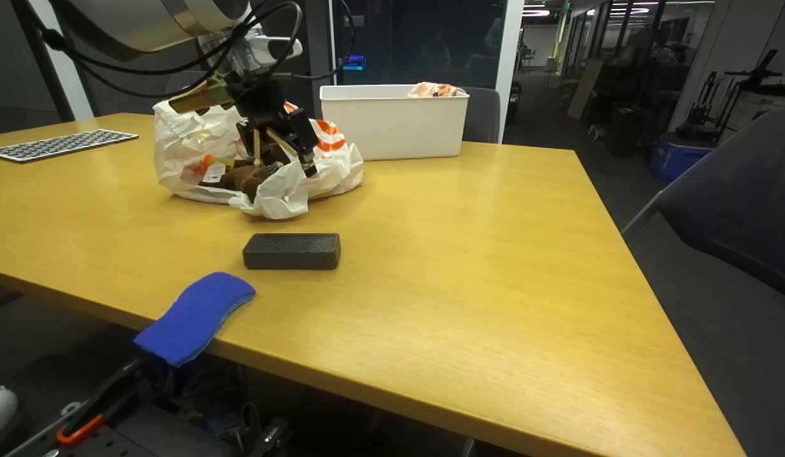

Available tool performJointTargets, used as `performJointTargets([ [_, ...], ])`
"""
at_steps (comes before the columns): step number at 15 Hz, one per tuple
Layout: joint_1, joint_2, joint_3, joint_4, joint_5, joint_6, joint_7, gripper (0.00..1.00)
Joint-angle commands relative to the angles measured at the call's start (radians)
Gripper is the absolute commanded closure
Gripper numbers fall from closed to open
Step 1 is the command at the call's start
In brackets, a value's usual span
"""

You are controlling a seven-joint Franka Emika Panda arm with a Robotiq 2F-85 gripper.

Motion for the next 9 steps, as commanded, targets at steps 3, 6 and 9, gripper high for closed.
performJointTargets([
  [3, 0.007, 0.015, 0.000, -0.009, 0.102, 0.056, -0.008, 0.00],
  [6, 0.010, 0.032, -0.001, -0.010, 0.133, 0.084, -0.008, 0.00],
  [9, 0.009, 0.037, -0.006, -0.019, 0.166, 0.127, -0.027, 0.34],
])
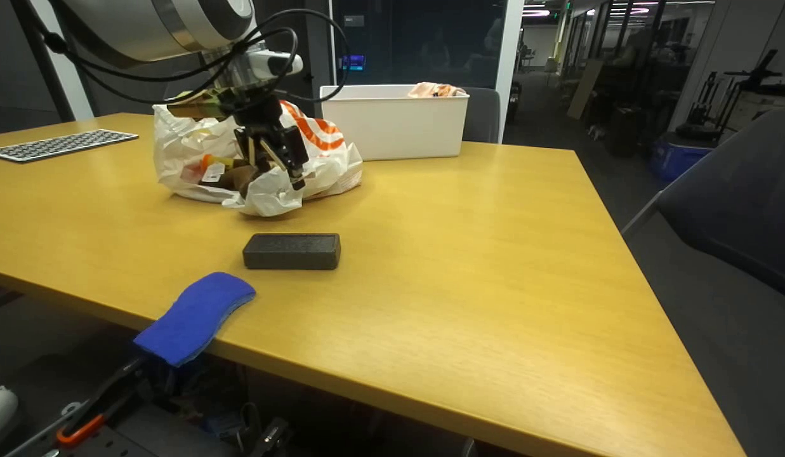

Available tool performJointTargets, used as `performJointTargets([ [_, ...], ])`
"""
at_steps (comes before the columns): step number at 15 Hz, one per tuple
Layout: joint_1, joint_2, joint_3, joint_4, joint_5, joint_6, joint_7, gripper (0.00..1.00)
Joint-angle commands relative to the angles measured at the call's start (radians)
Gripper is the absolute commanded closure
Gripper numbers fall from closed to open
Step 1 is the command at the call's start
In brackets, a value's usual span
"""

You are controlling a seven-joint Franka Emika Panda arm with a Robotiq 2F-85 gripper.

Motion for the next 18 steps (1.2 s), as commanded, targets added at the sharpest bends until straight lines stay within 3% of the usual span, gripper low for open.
performJointTargets([
  [1, 0.003, 0.001, -0.009, -0.018, 0.048, 0.083, -0.036, 0.44],
  [7, 0.002, 0.004, -0.012, -0.039, 0.119, 0.160, -0.081, 0.90],
  [11, 0.002, -0.010, -0.014, -0.040, 0.181, 0.129, -0.114, 1.00],
  [12, -0.001, -0.025, -0.017, -0.042, 0.175, 0.118, -0.101, 0.94],
  [18, -0.040, -0.165, -0.023, -0.064, 0.029, 0.117, 0.008, 0.91],
])
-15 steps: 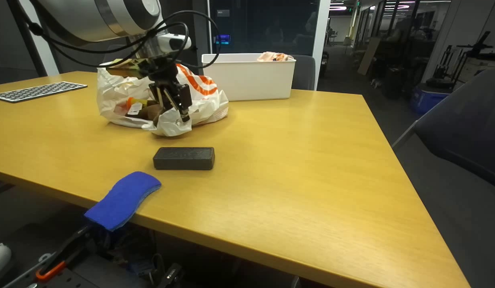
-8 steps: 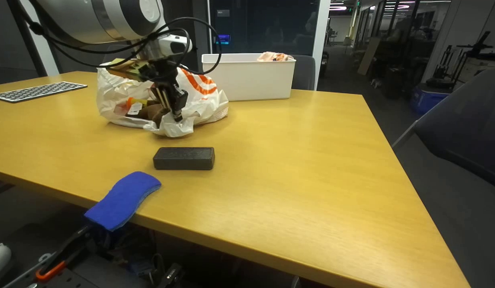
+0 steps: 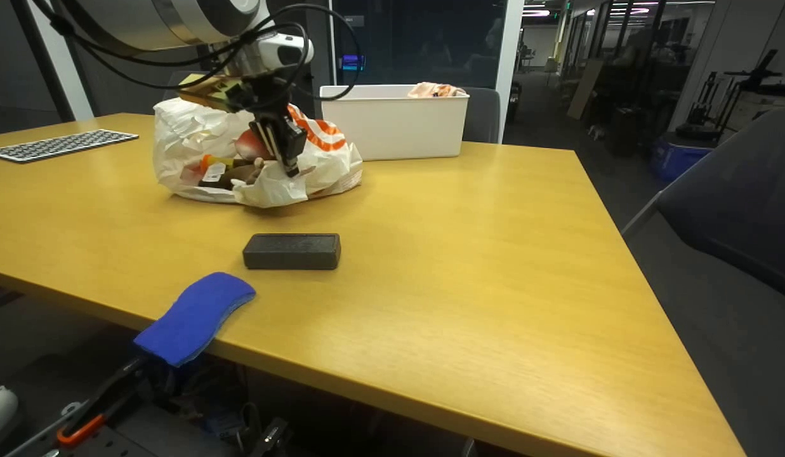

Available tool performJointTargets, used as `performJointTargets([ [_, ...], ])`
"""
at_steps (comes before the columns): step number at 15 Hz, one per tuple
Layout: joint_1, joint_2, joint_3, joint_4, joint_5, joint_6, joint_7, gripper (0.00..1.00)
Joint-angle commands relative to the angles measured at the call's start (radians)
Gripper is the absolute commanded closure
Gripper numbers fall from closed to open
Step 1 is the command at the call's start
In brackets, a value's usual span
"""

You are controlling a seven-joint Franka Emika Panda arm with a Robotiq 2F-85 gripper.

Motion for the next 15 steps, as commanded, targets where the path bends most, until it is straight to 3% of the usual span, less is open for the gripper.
performJointTargets([
  [1, -0.037, -0.144, 0.015, -0.035, -0.129, -0.008, 0.102, 0.93],
  [6, -0.116, -0.283, 0.081, -0.041, -0.289, 0.010, 0.238, 0.94],
  [15, -0.250, -0.480, 0.173, -0.038, -0.354, 0.020, 0.340, 0.96],
])
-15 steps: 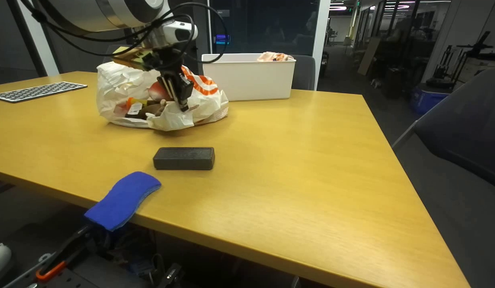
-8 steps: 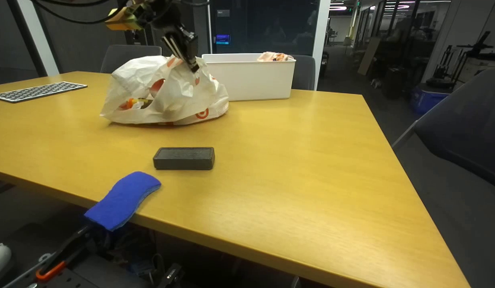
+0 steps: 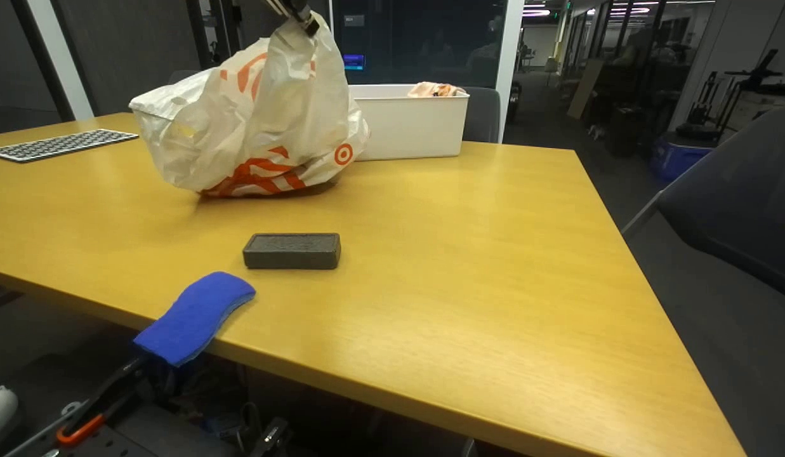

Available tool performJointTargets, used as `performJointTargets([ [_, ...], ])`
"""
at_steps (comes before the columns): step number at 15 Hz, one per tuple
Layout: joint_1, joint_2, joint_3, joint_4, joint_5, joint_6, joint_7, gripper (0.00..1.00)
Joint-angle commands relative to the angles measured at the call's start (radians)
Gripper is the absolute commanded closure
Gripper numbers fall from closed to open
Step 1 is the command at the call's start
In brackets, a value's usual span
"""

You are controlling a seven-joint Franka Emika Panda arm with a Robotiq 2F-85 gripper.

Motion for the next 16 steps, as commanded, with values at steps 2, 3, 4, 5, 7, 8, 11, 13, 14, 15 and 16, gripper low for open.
performJointTargets([
  [2, -0.074, -0.039, 0.044, -0.019, -0.019, 0.005, 0.024, 0.96],
  [3, -0.078, -0.026, 0.048, -0.022, -0.012, -0.002, 0.021, 0.95],
  [4, -0.086, -0.012, 0.058, -0.025, -0.015, -0.012, 0.023, 0.95],
  [5, -0.086, 0.003, 0.061, -0.028, -0.010, -0.019, 0.020, 0.93],
  [7, -0.089, 0.026, 0.067, -0.033, -0.010, -0.030, 0.022, 0.93],
  [8, -0.086, 0.035, 0.067, -0.035, -0.010, -0.035, 0.022, 0.93],
  [11, -0.078, 0.064, 0.064, -0.034, -0.017, -0.058, 0.020, 0.93],
  [13, -0.074, 0.073, 0.063, -0.030, -0.019, -0.079, 0.025, 0.68],
  [14, -0.071, 0.074, 0.061, -0.029, -0.017, -0.089, 0.025, 0.68],
  [15, -0.071, 0.075, 0.062, -0.026, -0.015, -0.109, 0.033, 0.62],
  [16, -0.069, 0.075, 0.060, -0.022, -0.011, -0.133, 0.037, 0.56],
])
